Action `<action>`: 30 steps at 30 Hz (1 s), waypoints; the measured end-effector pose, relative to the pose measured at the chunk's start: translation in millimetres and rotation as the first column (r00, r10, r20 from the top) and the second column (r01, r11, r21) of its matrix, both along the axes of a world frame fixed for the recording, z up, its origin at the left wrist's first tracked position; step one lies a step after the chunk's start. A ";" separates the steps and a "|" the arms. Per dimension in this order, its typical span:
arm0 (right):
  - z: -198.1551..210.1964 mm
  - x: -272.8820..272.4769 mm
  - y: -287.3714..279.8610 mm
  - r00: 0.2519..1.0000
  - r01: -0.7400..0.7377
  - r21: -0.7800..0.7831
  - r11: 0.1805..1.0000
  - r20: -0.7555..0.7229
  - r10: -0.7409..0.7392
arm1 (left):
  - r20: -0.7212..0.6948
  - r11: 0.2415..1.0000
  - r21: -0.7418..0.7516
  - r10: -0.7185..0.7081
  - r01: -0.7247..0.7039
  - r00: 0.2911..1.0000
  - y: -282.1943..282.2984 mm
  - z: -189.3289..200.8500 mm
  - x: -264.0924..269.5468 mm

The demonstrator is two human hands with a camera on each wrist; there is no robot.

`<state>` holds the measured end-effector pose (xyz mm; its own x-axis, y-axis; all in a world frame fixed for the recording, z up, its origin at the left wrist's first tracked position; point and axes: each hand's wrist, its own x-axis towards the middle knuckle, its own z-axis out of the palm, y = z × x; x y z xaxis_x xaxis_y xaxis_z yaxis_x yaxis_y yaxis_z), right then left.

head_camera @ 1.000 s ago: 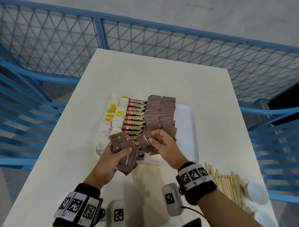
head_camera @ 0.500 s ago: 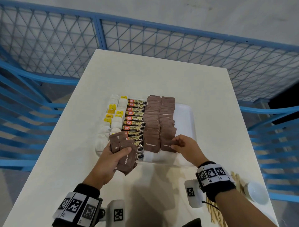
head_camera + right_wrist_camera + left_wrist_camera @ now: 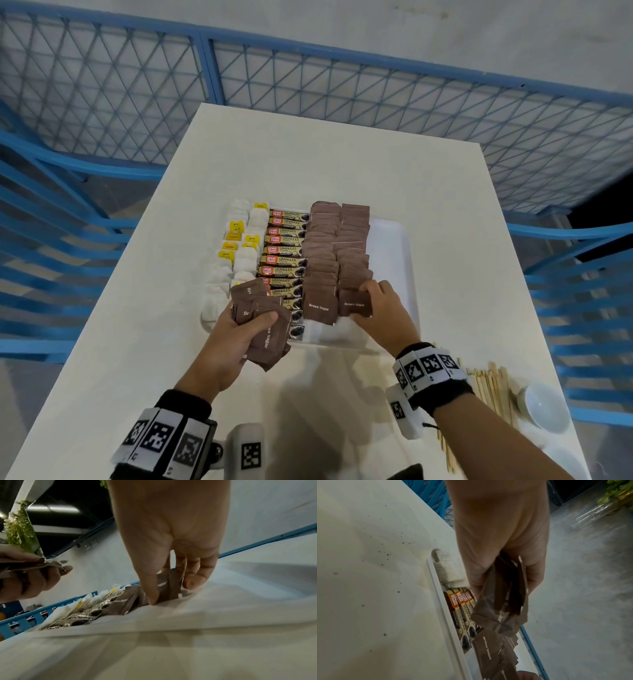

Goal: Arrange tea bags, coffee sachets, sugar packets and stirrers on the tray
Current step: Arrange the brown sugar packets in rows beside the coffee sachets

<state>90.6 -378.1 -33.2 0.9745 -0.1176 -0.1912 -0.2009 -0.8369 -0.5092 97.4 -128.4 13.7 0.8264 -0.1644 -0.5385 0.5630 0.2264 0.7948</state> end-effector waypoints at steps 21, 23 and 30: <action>-1.5 2.7 4.5 0.995 0.089 0.180 0.980 0.029 -0.095 | 0.001 1.000 -0.031 0.005 -0.005 1.000 -4.2 1.4 4.0; -1.0 1.8 4.3 0.992 0.111 0.159 0.981 0.040 -0.119 | 0.000 0.999 -0.035 0.005 -0.005 1.000 -4.3 1.1 3.9; 14.9 4.5 16.4 0.966 0.153 0.217 0.964 0.171 -0.192 | 0.020 0.999 -0.049 0.009 -0.008 1.000 -7.0 2.5 4.2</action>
<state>95.1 -361.7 -18.3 0.9633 -0.2652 -0.0426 -0.2170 -0.6751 -0.7051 101.6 -135.5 16.2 0.8385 -0.1833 -0.5131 0.5448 0.2695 0.7941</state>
